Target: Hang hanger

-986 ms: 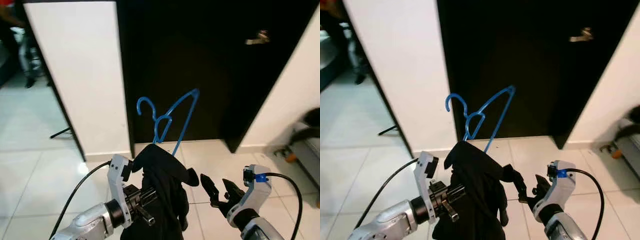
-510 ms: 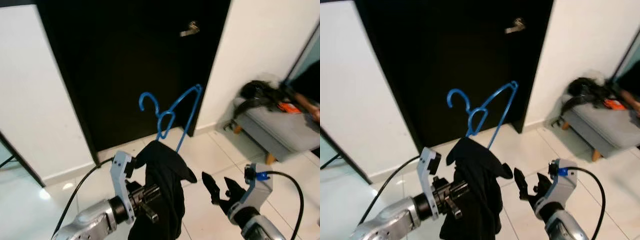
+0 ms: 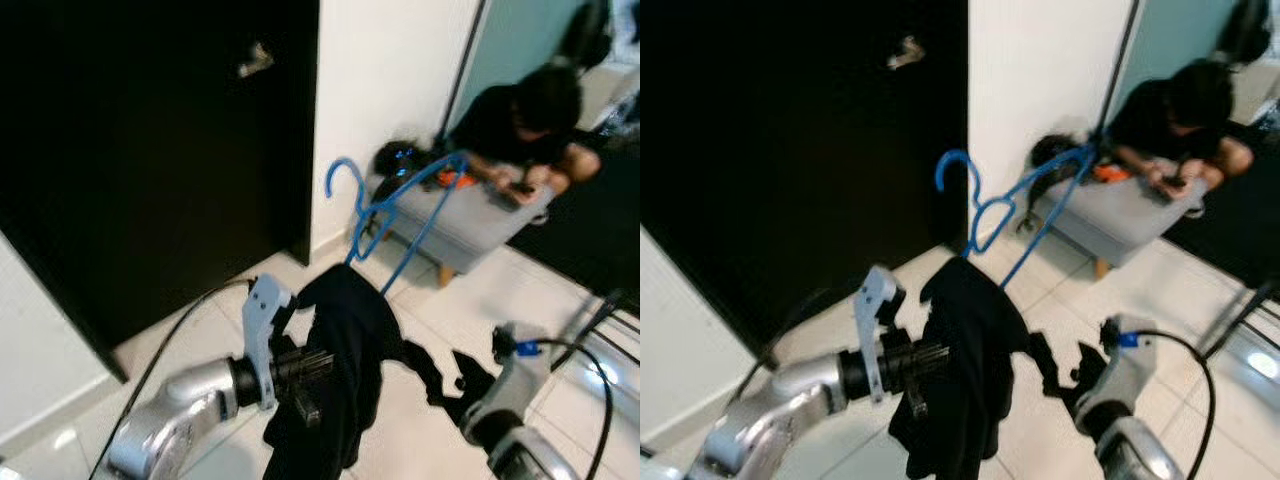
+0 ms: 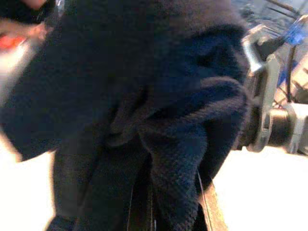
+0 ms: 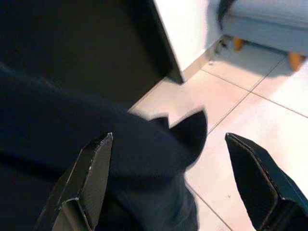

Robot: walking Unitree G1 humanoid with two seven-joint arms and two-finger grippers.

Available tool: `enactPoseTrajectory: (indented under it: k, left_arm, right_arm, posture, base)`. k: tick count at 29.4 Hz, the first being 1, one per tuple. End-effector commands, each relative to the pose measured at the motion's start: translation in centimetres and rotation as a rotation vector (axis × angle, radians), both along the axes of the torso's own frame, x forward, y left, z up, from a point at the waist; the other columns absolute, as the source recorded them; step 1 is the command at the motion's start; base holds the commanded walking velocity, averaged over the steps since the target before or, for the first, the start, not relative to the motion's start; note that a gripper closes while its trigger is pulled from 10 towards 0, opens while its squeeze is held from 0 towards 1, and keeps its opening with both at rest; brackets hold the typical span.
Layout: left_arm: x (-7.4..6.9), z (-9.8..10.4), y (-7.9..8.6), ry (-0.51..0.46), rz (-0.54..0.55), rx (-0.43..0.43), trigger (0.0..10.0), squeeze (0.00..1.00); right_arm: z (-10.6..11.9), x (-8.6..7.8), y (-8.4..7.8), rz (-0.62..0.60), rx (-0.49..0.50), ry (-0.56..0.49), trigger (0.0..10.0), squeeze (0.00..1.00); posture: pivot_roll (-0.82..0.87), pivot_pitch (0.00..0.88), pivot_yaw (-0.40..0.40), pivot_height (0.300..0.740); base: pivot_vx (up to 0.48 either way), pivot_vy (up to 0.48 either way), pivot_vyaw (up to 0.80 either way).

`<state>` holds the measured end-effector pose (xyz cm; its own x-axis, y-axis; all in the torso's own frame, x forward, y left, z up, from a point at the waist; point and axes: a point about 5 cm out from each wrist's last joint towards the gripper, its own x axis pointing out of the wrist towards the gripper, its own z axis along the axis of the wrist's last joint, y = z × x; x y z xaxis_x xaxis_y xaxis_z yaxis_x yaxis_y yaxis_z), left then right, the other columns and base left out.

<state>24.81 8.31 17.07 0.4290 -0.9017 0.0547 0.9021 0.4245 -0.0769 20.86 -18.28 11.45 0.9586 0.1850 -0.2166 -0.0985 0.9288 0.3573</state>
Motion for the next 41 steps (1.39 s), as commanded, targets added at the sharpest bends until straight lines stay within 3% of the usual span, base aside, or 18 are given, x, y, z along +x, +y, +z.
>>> enactPoseTrajectory:
  k: [1, 4, 5, 6, 8, 13, 14, 16, 19, 21, 24, 28, 30, 33, 34, 35, 36, 41]
  left_arm:
    - [0.9, 0.9, 0.6, -0.079, -0.007, 0.051, 10.0, 0.00]
    - [2.4, 3.0, 1.9, -0.189, 0.001, 0.107, 10.0, 0.00]
    - [3.3, 4.6, 3.1, -0.259, 0.013, 0.137, 10.0, 0.00]
    - [3.3, 4.6, 3.1, -0.259, 0.013, 0.137, 10.0, 0.00]
    - [4.4, 6.9, 4.5, -0.358, 0.014, 0.183, 10.0, 0.00]
    - [4.8, 8.8, 5.2, -0.456, -0.022, 0.237, 10.0, 0.00]
    - [5.1, 10.4, 5.2, -0.540, -0.056, 0.254, 10.0, 0.00]
    - [5.2, 11.7, 5.2, -0.627, -0.101, 0.276, 10.0, 0.00]
    - [5.1, 12.2, 5.2, -0.656, -0.119, 0.283, 10.0, 0.00]
    - [5.1, 13.2, 5.4, -0.760, -0.180, 0.357, 10.0, 0.00]
    - [5.2, 13.8, 5.7, -0.834, -0.224, 0.430, 10.0, 0.00]
    - [5.2, 14.2, 5.7, -0.867, -0.237, 0.441, 10.0, 0.00]
    - [5.2, 15.3, 5.4, -0.951, -0.245, 0.437, 10.0, 0.00]
    - [5.2, 15.7, 5.2, -0.976, -0.245, 0.429, 10.0, 0.00]
    - [5.2, 16.0, 4.9, -1.004, -0.243, 0.422, 10.0, 0.00]
    - [5.2, 16.0, 4.9, -1.004, -0.243, 0.422, 10.0, 0.00]
    - [5.3, 16.3, 4.7, -1.021, -0.239, 0.412, 10.0, 0.00]
    - [5.3, 16.6, 4.4, -1.059, -0.240, 0.410, 10.0, 0.00]
  right_arm:
    - [0.0, 0.0, -0.1, -0.003, 0.019, 0.002, 10.0, 0.00]
    - [0.3, 0.5, -0.6, -0.020, 0.067, -0.015, 10.0, 0.00]
    - [0.6, 0.8, -0.7, -0.022, 0.146, -0.031, 10.0, 0.00]
    - [0.6, 0.8, -0.7, -0.022, 0.146, -0.031, 10.0, 0.00]
    - [1.3, 1.3, -0.6, -0.002, 0.268, -0.066, 10.0, 0.00]
    - [2.7, 1.5, -0.1, 0.079, 0.407, -0.120, 10.0, 0.00]
    - [3.6, 1.1, -0.4, 0.175, 0.464, -0.164, 10.0, 0.00]
    - [4.2, 0.7, -1.2, 0.222, 0.522, -0.201, 10.0, 0.00]
    - [4.3, 0.6, -1.7, 0.222, 0.543, -0.213, 10.0, 0.00]
    - [5.5, 0.3, -3.8, 0.178, 0.664, -0.314, 10.0, 0.00]
    - [6.2, 0.1, -5.2, 0.153, 0.737, -0.383, 10.0, 0.00]
    - [6.4, -0.1, -5.4, 0.162, 0.760, -0.398, 10.0, 0.00]
    - [5.8, 0.0, -4.0, 0.243, 0.723, -0.299, 10.0, 0.00]
    - [5.4, 0.0, -3.3, 0.278, 0.703, -0.254, 10.0, 0.00]
    - [4.6, 0.1, -1.9, 0.343, 0.635, -0.154, 10.0, 0.00]
    - [4.6, 0.1, -1.9, 0.343, 0.635, -0.154, 10.0, 0.00]
    - [4.1, 0.0, -0.7, 0.405, 0.569, -0.076, 10.0, 0.00]
    - [4.0, -0.3, 0.1, 0.491, 0.477, 0.008, 10.0, 0.00]
  posture:
    - [0.02, 0.062, 0.007, 0.740]
    - [0.02, 0.061, 0.012, 0.740]
    - [0.02, 0.059, 0.018, 0.740]
    - [0.02, 0.059, 0.018, 0.740]
    - [0.02, 0.055, 0.022, 0.740]
    - [0.02, 0.052, 0.022, 0.740]
    - [0.02, 0.048, 0.018, 0.740]
    - [0.01, 0.047, 0.018, 0.740]
    - [0.01, 0.047, 0.018, 0.740]
    - [0.01, 0.042, 0.018, 0.740]
    - [0.01, 0.040, 0.019, 0.740]
    - [0.01, 0.038, 0.019, 0.740]
    - [0.01, 0.035, 0.022, 0.740]
    - [0.01, 0.035, 0.022, 0.740]
    - [0.02, 0.032, 0.021, 0.740]
    - [0.02, 0.032, 0.021, 0.740]
    - [0.02, 0.032, 0.022, 0.740]
    - [0.01, 0.031, 0.027, 0.740]
  base:
    - [0.000, 0.000, -0.80]
    - [0.000, 0.000, -0.80]
    - [0.000, 0.000, -0.68]
    - [0.000, 0.000, -0.68]
    - [0.000, 0.000, 0.00]
    - [0.000, 0.000, 0.00]
    - [0.000, 0.000, 0.00]
    - [0.000, 0.000, 0.00]
    - [0.000, 0.000, 0.00]
    - [0.000, 0.000, 0.00]
    - [0.000, 0.000, 0.00]
    - [0.000, 0.000, 0.00]
    - [0.000, 0.000, 0.00]
    - [0.000, 0.000, 0.00]
    - [0.000, 0.000, 0.00]
    - [0.000, 0.000, 0.00]
    - [0.000, 0.000, 0.00]
    - [0.000, 0.000, 0.00]
